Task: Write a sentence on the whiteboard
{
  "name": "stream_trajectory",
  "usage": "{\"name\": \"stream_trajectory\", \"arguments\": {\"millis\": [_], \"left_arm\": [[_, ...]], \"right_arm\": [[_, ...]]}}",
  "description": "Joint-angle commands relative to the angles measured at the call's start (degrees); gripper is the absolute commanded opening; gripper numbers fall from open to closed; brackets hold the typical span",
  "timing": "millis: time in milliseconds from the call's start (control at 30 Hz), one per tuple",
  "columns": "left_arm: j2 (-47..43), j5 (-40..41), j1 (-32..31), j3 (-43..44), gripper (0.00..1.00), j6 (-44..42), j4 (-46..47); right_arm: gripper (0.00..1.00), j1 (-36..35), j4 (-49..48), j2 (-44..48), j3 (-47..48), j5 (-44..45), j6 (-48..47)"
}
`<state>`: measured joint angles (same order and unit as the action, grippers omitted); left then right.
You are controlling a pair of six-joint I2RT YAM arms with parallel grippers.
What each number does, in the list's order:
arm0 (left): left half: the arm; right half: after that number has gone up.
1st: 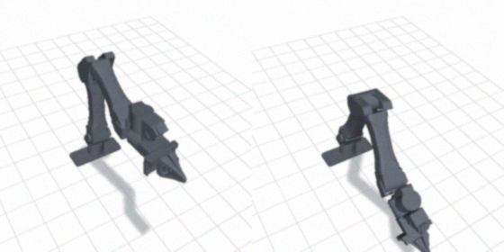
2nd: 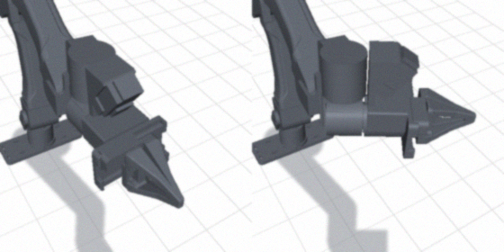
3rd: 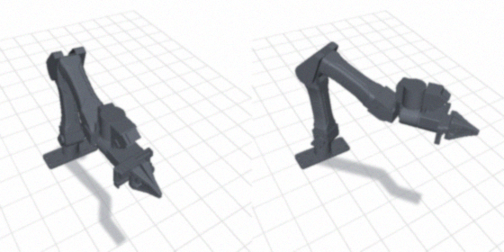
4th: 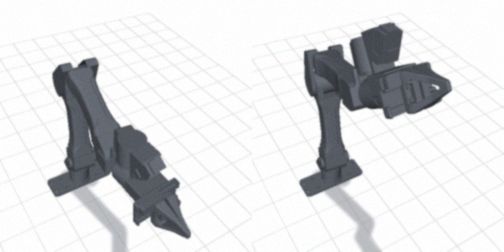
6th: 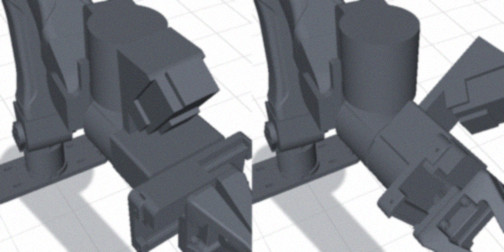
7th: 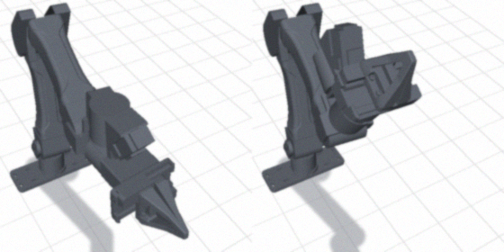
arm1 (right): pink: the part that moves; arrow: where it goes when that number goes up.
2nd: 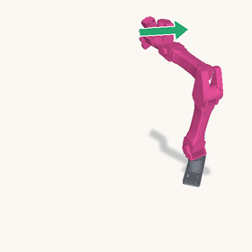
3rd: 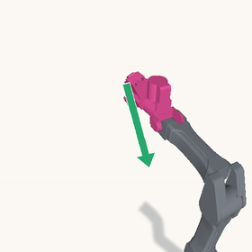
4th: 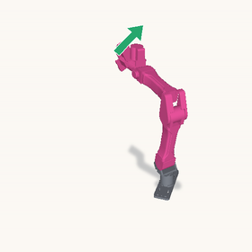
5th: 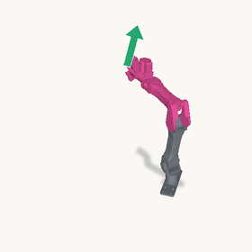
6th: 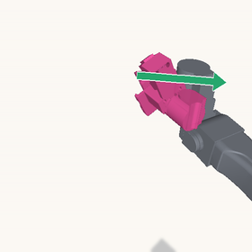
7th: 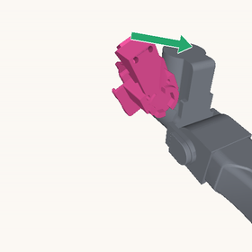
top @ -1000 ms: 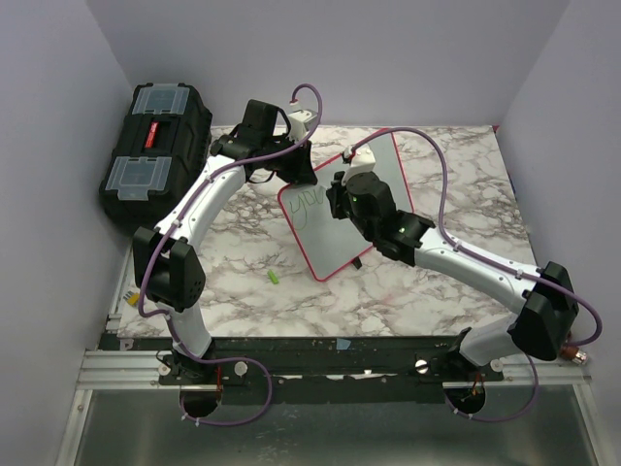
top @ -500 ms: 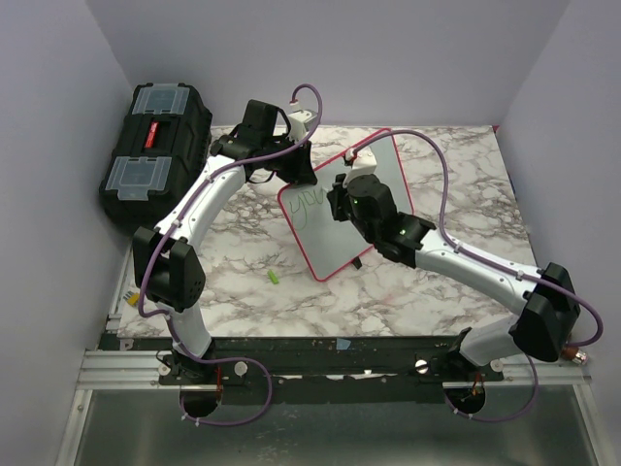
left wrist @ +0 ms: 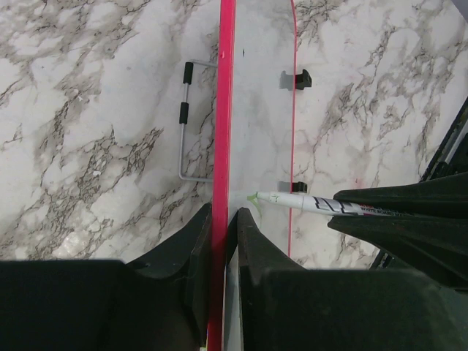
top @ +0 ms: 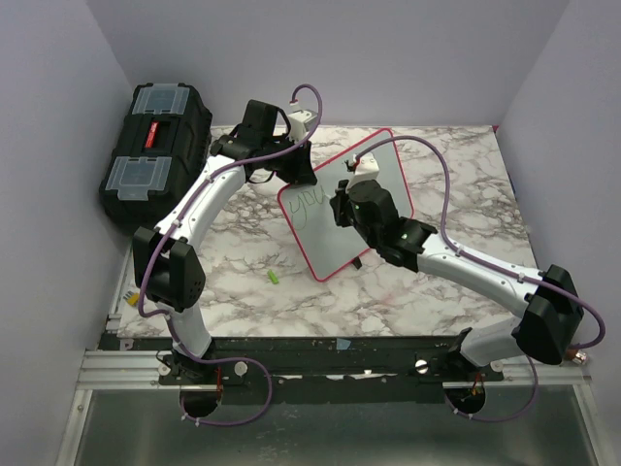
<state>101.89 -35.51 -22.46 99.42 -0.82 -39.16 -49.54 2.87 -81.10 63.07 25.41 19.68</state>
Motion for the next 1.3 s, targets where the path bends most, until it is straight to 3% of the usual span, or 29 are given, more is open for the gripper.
{"name": "stream_trajectory", "arguments": {"millis": [0, 467, 1267], "left_arm": [[-2.9, 1.1, -0.7, 0.7, 0.00, -2.3, -0.7], [-3.6, 2.0, -0.7, 0.3, 0.00, -2.4, -1.0], [-3.5, 2.5, -0.7, 0.7, 0.00, -2.7, -1.3]], "right_arm": [[0.01, 0.0, 3.0, -0.3, -2.3, -2.0, 1.3], [0.01, -0.1, 4.2, 1.1, -3.7, -2.4, 2.2], [0.01, 0.1, 5.6, 4.6, 1.9, 3.3, -2.0]]}}
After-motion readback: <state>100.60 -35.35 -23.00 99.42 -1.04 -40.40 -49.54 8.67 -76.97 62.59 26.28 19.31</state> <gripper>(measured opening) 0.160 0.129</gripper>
